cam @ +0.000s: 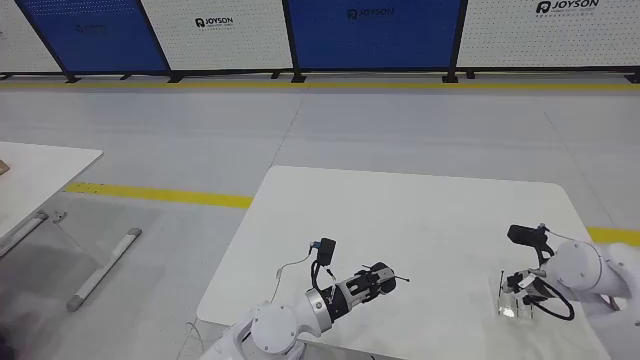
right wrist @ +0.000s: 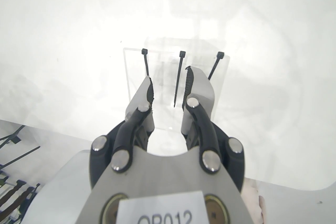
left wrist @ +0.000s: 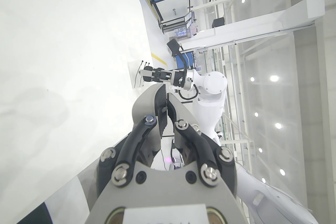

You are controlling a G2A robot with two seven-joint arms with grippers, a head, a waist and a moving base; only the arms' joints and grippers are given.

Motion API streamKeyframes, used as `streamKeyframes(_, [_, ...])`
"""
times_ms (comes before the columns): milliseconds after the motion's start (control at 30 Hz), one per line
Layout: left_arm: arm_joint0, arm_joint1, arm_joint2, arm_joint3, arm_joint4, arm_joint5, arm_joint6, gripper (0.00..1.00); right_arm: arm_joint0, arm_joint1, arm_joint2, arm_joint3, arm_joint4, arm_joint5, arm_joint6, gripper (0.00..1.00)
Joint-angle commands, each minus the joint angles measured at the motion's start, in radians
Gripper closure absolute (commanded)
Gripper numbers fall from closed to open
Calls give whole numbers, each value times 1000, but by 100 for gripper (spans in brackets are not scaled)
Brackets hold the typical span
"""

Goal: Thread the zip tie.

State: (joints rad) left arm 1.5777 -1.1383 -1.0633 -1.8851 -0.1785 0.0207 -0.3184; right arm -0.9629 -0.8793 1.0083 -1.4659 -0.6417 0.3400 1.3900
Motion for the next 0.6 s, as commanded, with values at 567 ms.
streamKeyframes(567, [0, 0, 0, 0, 0, 0, 0, 100, 61, -25, -66, 84, 2, 0, 0, 82])
